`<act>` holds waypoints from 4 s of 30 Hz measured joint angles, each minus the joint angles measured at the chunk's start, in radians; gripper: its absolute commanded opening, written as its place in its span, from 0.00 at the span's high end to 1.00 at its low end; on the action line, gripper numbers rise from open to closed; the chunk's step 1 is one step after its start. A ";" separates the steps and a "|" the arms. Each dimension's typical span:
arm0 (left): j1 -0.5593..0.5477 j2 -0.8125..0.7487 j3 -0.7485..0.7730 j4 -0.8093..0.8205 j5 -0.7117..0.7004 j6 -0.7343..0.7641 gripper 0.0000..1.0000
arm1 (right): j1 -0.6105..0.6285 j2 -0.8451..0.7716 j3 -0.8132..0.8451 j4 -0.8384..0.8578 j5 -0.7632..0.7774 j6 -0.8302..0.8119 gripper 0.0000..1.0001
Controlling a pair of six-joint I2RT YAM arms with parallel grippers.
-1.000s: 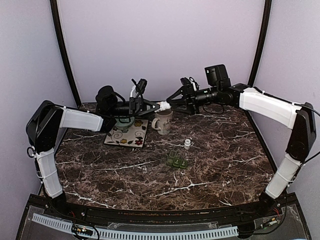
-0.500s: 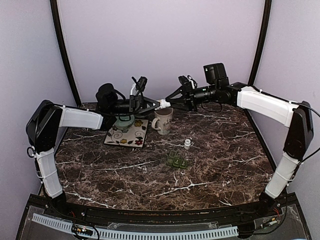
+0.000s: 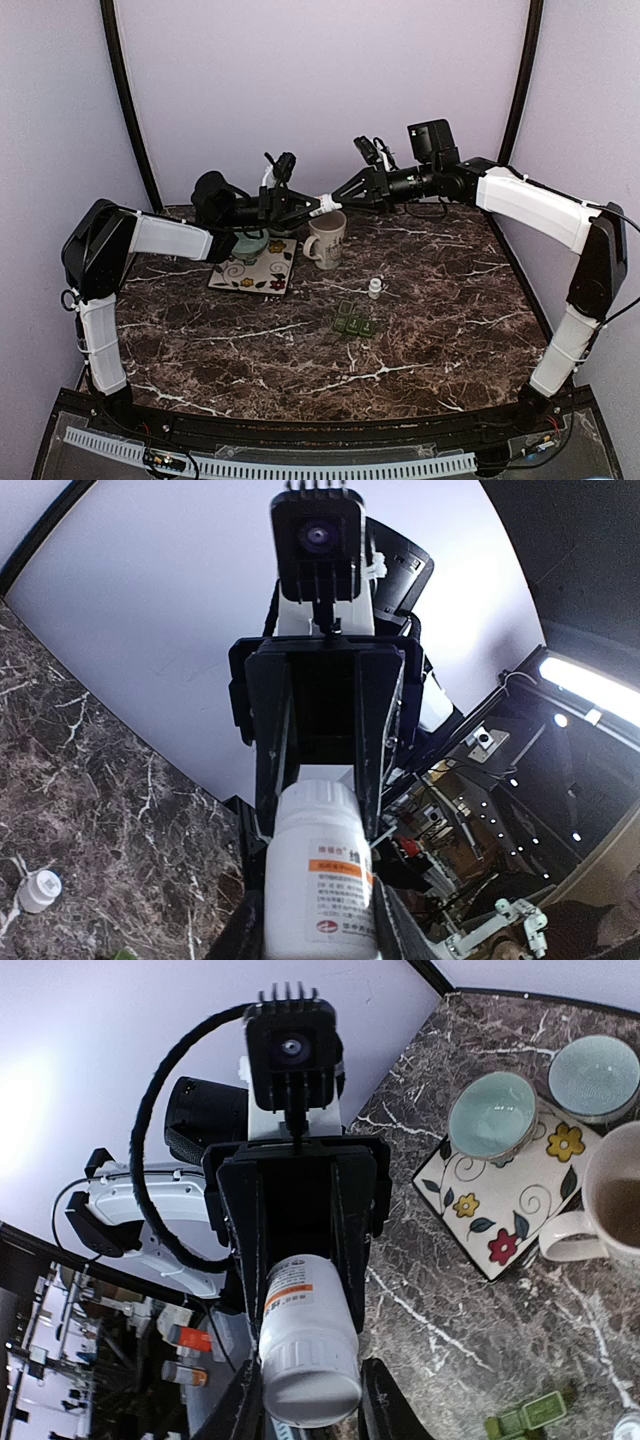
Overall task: Sort the pills into containers
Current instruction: Unscrew the lid of the pill bottle.
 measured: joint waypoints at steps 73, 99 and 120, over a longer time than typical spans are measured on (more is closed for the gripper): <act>-0.007 0.032 0.027 0.103 0.032 -0.104 1.00 | -0.008 -0.161 -0.248 0.278 0.103 0.269 0.49; -0.023 0.032 0.027 -0.039 0.033 0.040 1.00 | -0.008 -0.143 -0.196 0.154 0.081 0.352 0.53; -0.024 0.032 0.041 -0.085 0.036 0.068 1.00 | -0.008 -0.083 -0.169 0.134 0.061 0.338 0.73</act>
